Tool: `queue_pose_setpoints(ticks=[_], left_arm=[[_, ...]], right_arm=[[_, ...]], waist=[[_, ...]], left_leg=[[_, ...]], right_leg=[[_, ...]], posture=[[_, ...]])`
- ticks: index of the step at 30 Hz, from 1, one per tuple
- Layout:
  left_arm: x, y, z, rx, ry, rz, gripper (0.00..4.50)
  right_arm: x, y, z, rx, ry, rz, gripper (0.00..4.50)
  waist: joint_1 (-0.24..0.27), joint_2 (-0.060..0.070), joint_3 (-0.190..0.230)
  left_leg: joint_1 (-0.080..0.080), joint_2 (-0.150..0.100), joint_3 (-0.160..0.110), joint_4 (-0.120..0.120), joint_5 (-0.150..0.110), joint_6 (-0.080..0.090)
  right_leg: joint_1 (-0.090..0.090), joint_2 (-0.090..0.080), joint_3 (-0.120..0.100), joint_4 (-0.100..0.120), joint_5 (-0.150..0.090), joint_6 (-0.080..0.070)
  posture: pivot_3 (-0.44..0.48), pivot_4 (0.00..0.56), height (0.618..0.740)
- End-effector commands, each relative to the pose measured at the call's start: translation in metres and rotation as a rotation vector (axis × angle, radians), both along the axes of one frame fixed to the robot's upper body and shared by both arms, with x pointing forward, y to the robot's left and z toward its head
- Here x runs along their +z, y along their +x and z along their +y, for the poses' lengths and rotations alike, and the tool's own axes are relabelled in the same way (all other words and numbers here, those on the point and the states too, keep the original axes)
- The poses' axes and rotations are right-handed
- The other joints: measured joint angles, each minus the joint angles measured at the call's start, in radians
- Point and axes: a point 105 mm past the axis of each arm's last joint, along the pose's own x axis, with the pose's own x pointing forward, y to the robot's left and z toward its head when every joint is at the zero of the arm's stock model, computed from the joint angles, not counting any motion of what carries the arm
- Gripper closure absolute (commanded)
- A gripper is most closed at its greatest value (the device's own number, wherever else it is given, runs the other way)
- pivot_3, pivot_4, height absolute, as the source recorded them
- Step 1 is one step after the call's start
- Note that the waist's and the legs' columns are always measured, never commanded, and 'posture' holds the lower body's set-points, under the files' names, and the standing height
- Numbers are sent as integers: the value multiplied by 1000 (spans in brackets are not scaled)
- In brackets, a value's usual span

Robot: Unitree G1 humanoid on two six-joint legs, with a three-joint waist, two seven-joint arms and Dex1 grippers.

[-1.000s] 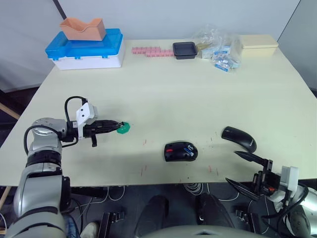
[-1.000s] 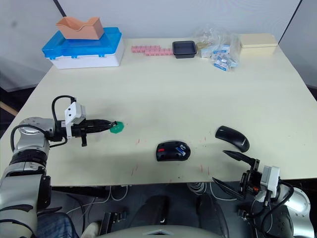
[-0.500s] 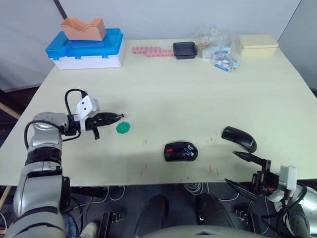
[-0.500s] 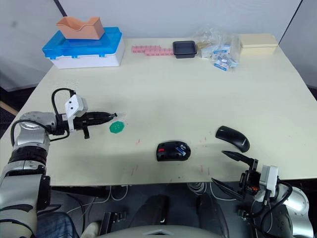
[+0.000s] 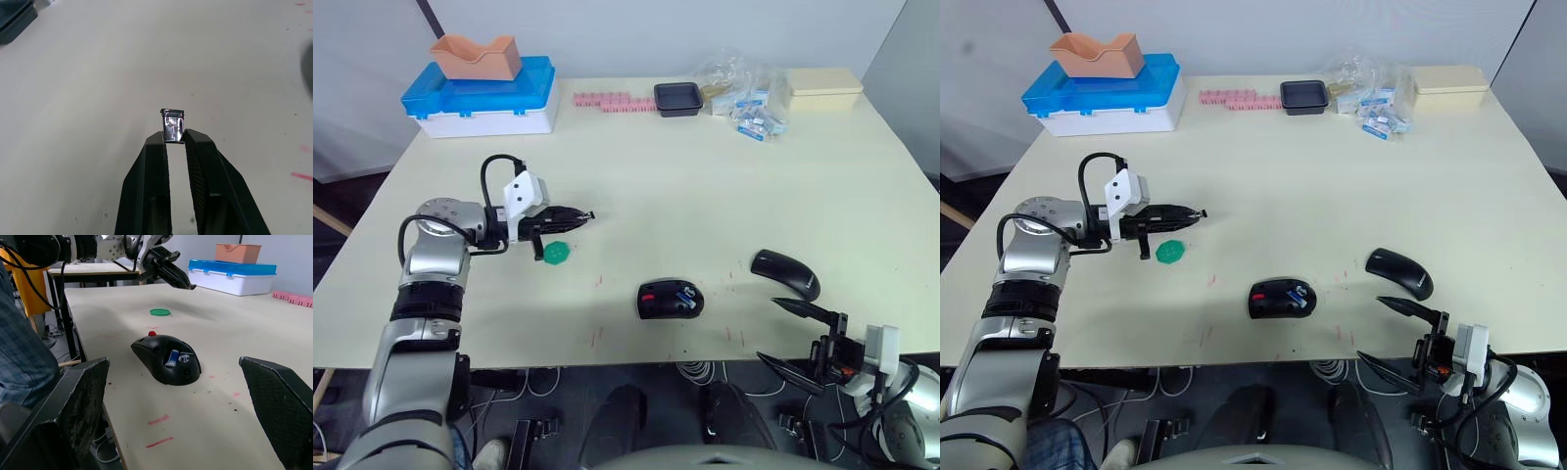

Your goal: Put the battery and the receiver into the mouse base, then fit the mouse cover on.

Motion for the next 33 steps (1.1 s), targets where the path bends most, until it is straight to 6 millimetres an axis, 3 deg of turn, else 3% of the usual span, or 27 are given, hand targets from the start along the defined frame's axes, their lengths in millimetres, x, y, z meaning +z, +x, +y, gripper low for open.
queue_pose_setpoints(ticks=[1, 10, 19, 33], left_arm=[[23, -3, -18, -79, -26, -66, 4482], [43, -19, -60, -280, -48, -119, 4482], [43, -41, -96, -484, -48, -120, 4482], [41, -60, -120, -652, -52, -118, 4482]], right_arm=[[8, -2, 0, 14, -1, -30, 0], [20, 3, 7, 26, 13, 6, 0], [52, 24, 22, -25, 71, 89, 0], [95, 49, 52, -66, 42, 390, 0]], waist=[[0, 0, 0], [0, 0, 0], [1, 0, 0], [0, -1, 1]], left_leg=[[0, 0, 0, 0, 0, 0], [0, 0, 0, 0, 0, 0], [-1, 0, 1, 0, 0, 0], [-3, 1, 1, 1, 0, 0]], right_leg=[[0, 0, 0, 0, 0, 0], [0, 0, 0, 0, 0, 0], [-1, 0, 1, 0, 0, 0], [-3, 0, 1, 0, 0, 0]], posture=[[0, 150, 740], [0, 150, 740], [0, 150, 740], [0, 150, 740]])
